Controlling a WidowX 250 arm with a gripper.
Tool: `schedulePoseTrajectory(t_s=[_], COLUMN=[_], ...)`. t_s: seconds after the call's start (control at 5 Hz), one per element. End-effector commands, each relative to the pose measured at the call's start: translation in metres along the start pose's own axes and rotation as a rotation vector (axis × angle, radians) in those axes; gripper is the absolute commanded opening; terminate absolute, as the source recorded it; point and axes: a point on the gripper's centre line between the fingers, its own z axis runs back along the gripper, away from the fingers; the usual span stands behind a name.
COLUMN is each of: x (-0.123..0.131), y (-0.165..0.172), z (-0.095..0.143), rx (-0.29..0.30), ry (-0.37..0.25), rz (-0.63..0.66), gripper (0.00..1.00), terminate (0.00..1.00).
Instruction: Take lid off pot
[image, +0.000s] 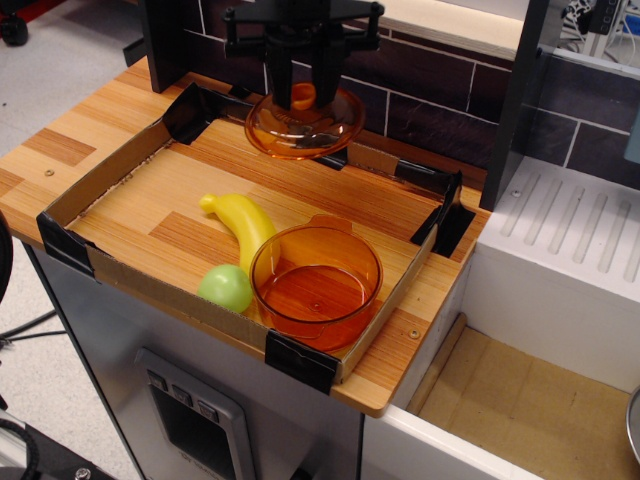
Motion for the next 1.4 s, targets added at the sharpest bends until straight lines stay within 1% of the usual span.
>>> schedulePoseTrajectory(t_s=[0.0, 0.2, 0.6, 0.8, 1.0, 1.2], x=[0.028, 0.028, 0.025, 0.025, 0.023, 0.021], y=[-0.003, -0.003, -0.001, -0.001, -0.003, -0.004], z=[-0.006, -0.016, -0.028, -0.038, -0.043, -0.045], rx=[0.007, 0.014, 0.027, 0.047, 0.055, 0.061], ry=[-0.025, -0.051, -0.071, -0.066, -0.074, -0.081], rz=[0.065, 0.042, 0.017, 0.020, 0.022, -0.001], gripper=[0.00, 0.00, 0.00, 0.00, 0.00, 1.00], terminate=[0.00, 0.00, 0.00, 0.00, 0.00, 0.00])
